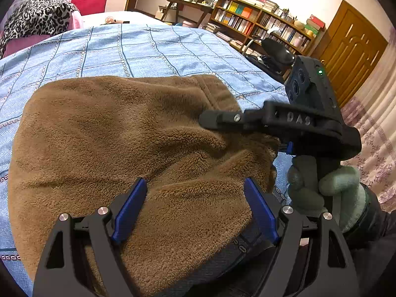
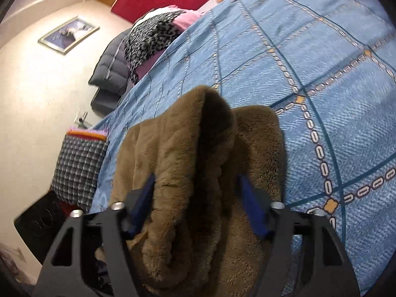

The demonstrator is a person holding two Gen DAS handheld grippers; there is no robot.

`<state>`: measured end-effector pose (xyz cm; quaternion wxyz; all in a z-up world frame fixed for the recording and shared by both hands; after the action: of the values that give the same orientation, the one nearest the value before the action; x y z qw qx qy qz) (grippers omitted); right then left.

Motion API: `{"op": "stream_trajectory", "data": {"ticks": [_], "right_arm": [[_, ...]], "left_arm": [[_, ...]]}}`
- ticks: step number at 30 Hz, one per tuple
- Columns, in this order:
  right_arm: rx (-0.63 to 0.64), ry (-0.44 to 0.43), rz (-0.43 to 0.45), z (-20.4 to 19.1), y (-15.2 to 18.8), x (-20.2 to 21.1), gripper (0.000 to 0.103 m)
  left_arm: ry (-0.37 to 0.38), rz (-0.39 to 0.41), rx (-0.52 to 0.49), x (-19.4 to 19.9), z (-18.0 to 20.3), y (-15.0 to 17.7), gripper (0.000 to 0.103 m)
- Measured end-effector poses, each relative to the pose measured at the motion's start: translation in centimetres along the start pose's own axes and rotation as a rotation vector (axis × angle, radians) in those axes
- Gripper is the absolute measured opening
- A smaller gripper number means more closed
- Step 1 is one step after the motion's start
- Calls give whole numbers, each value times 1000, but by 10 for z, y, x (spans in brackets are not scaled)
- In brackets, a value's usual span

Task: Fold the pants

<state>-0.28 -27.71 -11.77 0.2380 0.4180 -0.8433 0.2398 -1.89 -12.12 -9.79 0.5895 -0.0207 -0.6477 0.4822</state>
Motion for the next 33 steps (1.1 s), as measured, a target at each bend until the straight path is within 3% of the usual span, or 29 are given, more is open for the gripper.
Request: {"op": "stream_trajectory", "data": {"ticks": [4, 7, 14, 21, 24, 33], "right_arm": [[58, 5, 21, -7, 1, 9, 20], [107, -7, 59, -20, 0, 22, 16], [158, -5, 144, -35, -7, 61, 15], [26, 66, 123, 23, -10, 49, 15], [13, 68, 122, 31, -7, 42, 20], [233, 141, 239, -5, -2, 69, 28]], "left_arm": [[-4, 4, -6, 2, 1, -2, 80], [-6, 17, -25, 6, 6, -7, 79], [29, 56, -100, 12, 30, -24, 79], [65, -8, -156, -16, 43, -15, 80], [78, -21, -141, -25, 38, -9, 81], [63, 48, -120, 4, 34, -14, 81]]}}
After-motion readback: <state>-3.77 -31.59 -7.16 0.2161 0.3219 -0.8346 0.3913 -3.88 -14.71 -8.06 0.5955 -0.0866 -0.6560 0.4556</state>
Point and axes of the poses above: each gripper's, at about its wrist camera, not at the fingertips, and x roughly against the way its jaws point, z to its right, y to its underside, the point moved 7 cm from there along -x, roughly the way its jaws point, and after that the axes turned 15 degrees about -x, right-handed, at the moved point
